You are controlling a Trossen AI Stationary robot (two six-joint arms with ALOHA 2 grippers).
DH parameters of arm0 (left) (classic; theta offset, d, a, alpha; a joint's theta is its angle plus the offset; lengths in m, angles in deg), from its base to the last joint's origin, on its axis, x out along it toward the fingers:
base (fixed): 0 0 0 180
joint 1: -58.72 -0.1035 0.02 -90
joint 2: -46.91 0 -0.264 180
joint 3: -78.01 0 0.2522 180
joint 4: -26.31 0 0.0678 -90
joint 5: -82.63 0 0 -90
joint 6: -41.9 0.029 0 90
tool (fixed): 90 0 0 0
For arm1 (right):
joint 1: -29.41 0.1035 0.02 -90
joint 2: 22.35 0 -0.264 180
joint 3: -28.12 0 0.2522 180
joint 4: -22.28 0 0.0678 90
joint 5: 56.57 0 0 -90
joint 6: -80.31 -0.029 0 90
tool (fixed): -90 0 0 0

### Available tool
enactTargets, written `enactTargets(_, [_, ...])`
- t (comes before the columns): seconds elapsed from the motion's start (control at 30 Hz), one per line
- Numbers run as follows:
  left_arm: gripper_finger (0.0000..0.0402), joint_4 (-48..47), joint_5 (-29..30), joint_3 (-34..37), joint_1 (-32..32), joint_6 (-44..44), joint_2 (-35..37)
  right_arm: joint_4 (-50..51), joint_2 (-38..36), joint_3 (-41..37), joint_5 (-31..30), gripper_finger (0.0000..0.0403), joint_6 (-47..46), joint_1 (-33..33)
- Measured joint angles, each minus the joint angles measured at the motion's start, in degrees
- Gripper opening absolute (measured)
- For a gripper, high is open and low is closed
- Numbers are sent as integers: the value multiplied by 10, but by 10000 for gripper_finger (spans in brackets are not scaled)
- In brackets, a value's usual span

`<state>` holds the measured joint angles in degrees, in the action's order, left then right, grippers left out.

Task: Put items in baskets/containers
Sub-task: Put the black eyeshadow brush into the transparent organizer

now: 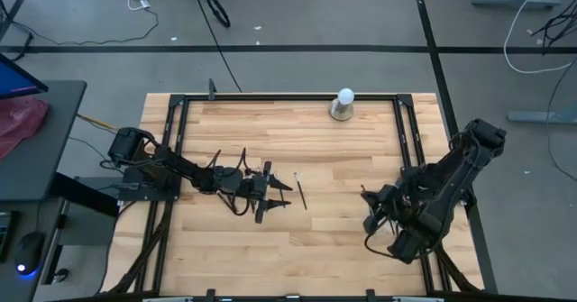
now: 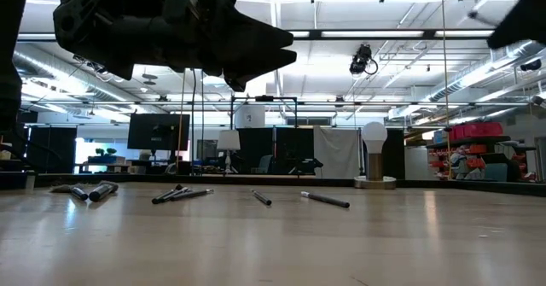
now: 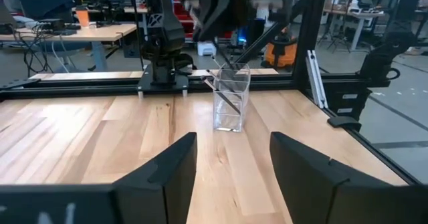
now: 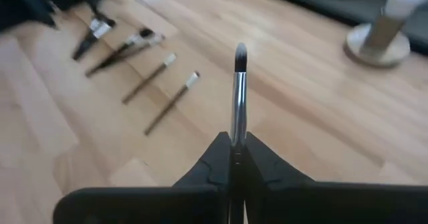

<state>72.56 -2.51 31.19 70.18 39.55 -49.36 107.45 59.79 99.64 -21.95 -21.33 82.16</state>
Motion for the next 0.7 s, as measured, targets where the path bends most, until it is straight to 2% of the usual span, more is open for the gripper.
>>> enactTargets(0.27, [193,-2,0,0,0,0,0,-100,26,-60,41,13,-19,0])
enactTargets(0.47, [193,-4,0,0,0,0,0,-104,29,-62,71,17,-19,0])
enactTargets(0.57, [193,-4,0,0,0,0,0,-106,29,-62,95,36,-19,-1])
enactTargets(0.7, [193,-4,0,0,0,0,0,-102,29,-62,129,85,-18,0])
